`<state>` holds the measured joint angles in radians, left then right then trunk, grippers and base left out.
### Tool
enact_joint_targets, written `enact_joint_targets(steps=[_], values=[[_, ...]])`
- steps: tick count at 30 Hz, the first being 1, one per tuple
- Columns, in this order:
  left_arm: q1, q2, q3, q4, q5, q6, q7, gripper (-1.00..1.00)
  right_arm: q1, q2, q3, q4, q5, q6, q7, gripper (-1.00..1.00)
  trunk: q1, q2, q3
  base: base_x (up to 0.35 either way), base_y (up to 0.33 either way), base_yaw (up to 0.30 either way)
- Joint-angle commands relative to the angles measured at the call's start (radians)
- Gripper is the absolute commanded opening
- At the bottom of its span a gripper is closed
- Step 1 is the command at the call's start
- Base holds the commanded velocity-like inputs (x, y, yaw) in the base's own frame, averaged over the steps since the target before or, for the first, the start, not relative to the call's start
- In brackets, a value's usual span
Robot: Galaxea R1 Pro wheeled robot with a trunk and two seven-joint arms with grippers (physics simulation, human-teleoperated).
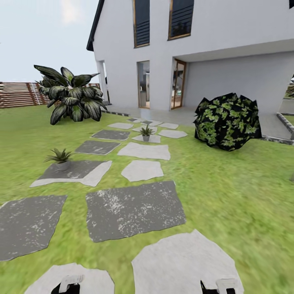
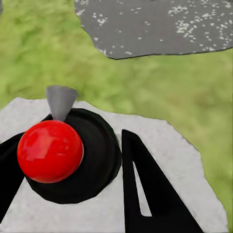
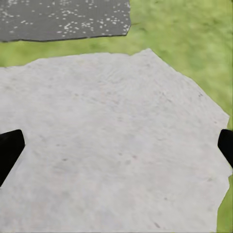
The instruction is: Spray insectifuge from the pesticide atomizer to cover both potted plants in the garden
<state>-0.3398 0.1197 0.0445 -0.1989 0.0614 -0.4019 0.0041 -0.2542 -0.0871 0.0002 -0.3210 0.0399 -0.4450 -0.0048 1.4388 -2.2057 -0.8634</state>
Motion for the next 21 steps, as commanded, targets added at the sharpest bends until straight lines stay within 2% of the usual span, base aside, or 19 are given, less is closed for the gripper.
enact_joint_targets(steps=[1,21], values=[[-0.001,0.000,0.000,0.001,0.006,-0.003,-0.001,-1.00,0.000,0.000,0.000,0.000,0.004,-0.003,-0.001,1.00,0.000,0.000,0.000,0.209,0.263,0.234],[-0.001,0.001,0.000,0.001,0.006,-0.002,-0.001,-1.00,0.000,0.000,0.000,0.001,0.005,-0.003,0.000,1.00,0.000,0.000,0.019,0.222,0.249,0.234]])
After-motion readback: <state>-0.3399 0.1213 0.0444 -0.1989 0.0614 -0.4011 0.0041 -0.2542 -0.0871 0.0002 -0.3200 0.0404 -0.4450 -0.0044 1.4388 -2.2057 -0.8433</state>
